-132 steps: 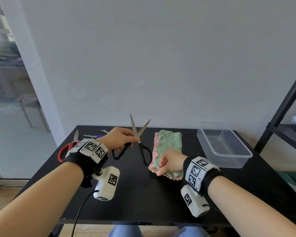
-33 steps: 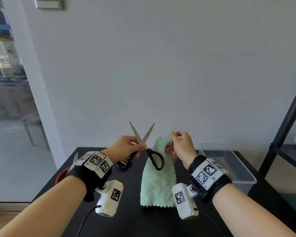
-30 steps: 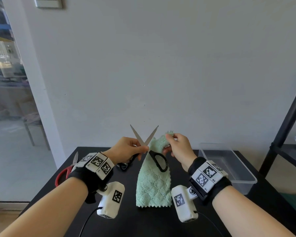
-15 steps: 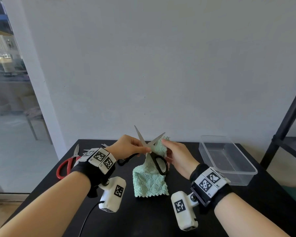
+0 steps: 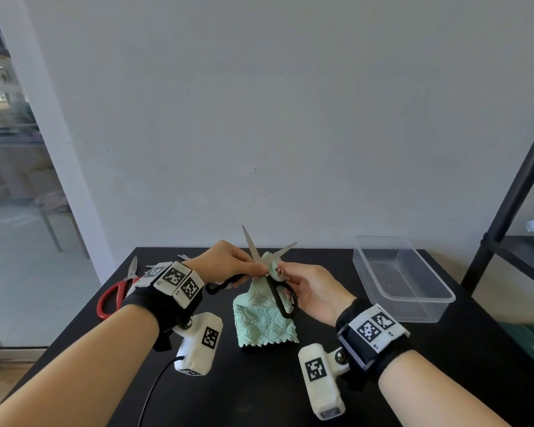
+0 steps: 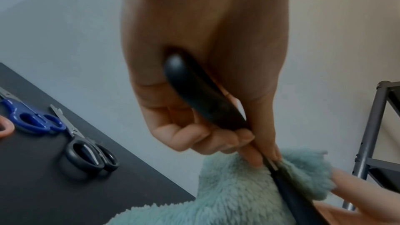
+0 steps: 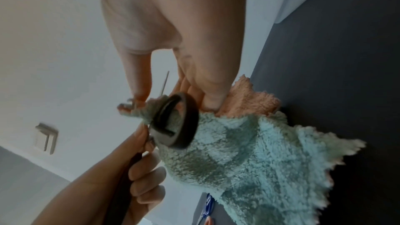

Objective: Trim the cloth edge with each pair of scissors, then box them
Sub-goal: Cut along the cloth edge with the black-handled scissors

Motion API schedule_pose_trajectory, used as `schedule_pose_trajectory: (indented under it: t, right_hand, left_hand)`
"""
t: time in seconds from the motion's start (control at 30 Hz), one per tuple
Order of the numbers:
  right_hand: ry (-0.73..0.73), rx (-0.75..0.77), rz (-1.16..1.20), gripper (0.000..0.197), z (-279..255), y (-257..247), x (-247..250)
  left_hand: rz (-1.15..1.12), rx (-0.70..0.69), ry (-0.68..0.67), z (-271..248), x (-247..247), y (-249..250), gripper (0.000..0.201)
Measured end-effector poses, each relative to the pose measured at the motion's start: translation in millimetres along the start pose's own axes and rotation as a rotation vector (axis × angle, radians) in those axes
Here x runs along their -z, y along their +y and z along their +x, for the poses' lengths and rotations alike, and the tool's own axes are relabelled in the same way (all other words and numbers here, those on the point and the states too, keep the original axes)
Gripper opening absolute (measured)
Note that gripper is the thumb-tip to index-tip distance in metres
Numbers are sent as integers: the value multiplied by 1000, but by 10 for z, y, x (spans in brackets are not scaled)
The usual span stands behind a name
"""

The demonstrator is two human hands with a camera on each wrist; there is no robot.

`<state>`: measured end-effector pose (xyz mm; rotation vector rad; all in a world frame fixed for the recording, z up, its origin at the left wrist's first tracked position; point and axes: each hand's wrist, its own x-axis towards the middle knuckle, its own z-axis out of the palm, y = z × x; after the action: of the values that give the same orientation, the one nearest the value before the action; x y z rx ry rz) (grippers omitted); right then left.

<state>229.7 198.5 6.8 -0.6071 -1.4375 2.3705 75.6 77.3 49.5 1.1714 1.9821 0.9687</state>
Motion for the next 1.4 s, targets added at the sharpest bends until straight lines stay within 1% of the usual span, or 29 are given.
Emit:
schedule_pose_trajectory:
  t: [0.07, 0.13, 0.2, 0.37, 0.47, 0.57, 0.67, 0.73, 0.8, 0.87, 0.9, 0.97, 1.03, 1.13, 1.2, 1.23, 1.27, 1.3, 1.33, 1.4]
  right_hand:
    - [-45, -14, 36, 17, -9, -13, 9]
    - [-88, -32, 102, 24, -19, -34, 17]
    - [-73, -31, 117, 32, -16, -51, -2]
    - [47, 34, -6, 30, 66, -38, -79]
    - [34, 31, -21, 20, 87, -34, -83]
    - [25, 29, -34, 16, 81, -42, -101]
    - [40, 52, -66, 15, 91, -46, -132]
    - [54, 87, -110, 21, 81, -57, -157]
    - [91, 105, -158, 29, 73, -70, -172]
    - [124, 123, -208, 31, 64, -87, -175]
    - [135, 133, -225, 29, 62, -94, -181]
    - [136, 152, -206, 22, 60, -97, -184]
    - [121, 156, -152, 22, 59, -96, -175]
    - [108, 144, -106, 21, 40, -144, -155]
    - [142, 152, -72, 15, 41, -181, -143]
    - [173, 172, -77, 19, 53, -188, -132]
    - [201, 195, -104, 26, 78, -183, -113]
    - [215, 218, -160, 30, 95, -178, -110]
    - [227, 242, -247, 25, 111, -168, -116]
    - [280, 288, -435, 6, 107, -173, -137]
  left_hand:
    - [-40, 18, 17, 11, 10, -5, 30]
    - [-71, 32, 41, 18, 22, -8, 34]
    - [-72, 33, 50, 26, 33, -4, 31]
    - [-41, 24, 22, 33, 80, 30, 26]
    - [-11, 6, 9, 29, 78, 65, 22]
    - [0, 9, 17, 43, 73, 70, 21]
    - [18, 11, 13, 55, 63, 67, 27]
    - [17, 10, 20, 59, 43, 67, 30]
    - [10, 6, 43, 59, 11, 76, 29]
    - [4, -16, 68, 53, -28, 84, 24]
    - [-2, -29, 78, 52, -42, 83, 23]
    - [-24, -36, 98, 53, -48, 73, 20]
    - [-61, -29, 120, 52, -34, 82, 17]
    - [-111, -16, 157, 34, -9, 93, 19]
    - [-124, 0, 168, 11, 5, 92, 17]
    - [-122, 6, 164, -1, 11, 92, 14]
    - [-117, 10, 155, -11, 14, 93, 11]
    - [-112, 12, 146, -19, 18, 87, 10]
    - [-111, 13, 137, -27, 19, 86, 10]
    - [-108, 17, 135, -33, 28, 76, 13]
